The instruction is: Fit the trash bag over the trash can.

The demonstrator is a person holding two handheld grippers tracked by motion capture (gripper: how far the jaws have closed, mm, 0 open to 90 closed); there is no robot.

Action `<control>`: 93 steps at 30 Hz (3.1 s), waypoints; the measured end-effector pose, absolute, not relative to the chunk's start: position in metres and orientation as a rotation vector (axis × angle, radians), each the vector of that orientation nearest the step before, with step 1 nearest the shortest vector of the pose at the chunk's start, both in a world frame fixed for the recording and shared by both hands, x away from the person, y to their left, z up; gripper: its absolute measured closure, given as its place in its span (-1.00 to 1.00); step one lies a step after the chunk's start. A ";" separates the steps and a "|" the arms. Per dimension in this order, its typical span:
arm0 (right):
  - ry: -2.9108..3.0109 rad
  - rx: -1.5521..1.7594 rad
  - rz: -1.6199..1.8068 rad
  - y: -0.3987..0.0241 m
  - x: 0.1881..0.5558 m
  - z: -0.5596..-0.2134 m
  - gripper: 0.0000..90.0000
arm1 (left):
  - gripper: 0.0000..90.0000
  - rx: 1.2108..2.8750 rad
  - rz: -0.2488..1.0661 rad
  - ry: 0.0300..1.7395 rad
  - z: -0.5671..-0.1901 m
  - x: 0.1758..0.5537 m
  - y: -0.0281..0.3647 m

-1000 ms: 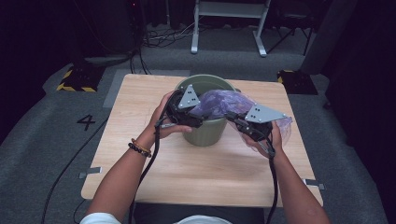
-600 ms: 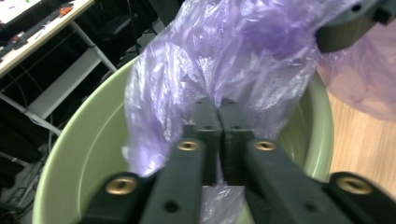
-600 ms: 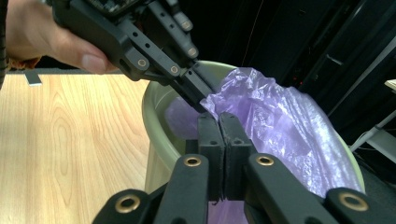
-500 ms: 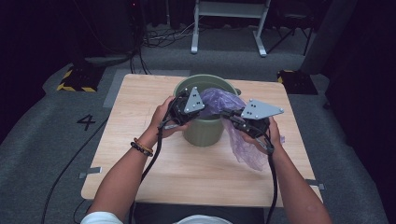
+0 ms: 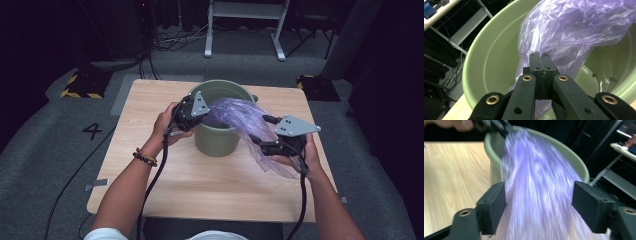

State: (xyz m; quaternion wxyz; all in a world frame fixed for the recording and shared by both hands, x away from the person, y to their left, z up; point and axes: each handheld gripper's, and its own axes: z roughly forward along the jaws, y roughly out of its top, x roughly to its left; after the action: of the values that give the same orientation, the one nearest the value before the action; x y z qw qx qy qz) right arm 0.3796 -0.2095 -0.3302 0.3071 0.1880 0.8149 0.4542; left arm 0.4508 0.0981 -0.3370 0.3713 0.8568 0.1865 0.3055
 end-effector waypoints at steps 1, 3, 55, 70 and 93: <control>2.157 0.505 1.185 -0.213 0.377 -0.333 -0.43 | 1.00 2.196 0.781 0.485 -0.338 0.451 0.100; 2.147 0.517 1.157 -0.220 0.372 -0.337 -0.45 | 1.00 2.195 0.776 0.493 -0.338 0.452 0.102; 2.127 0.242 1.178 -0.159 0.378 -0.297 0.85 | 0.93 2.108 0.710 0.339 -0.323 0.431 0.060; 2.049 0.336 1.328 -0.219 0.349 -0.312 -0.22 | 0.94 2.060 0.702 0.494 -0.328 0.438 0.121; 2.087 0.227 1.224 -0.194 0.355 -0.348 0.95 | -0.47 1.937 0.574 0.404 -0.321 0.377 0.137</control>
State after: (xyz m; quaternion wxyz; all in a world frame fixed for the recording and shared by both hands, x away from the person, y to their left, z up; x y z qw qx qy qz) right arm 0.3547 -0.1940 -0.3483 0.3483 0.0877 0.8050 0.4722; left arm 0.3775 0.1375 -0.3210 0.5147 0.8061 0.1680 0.2389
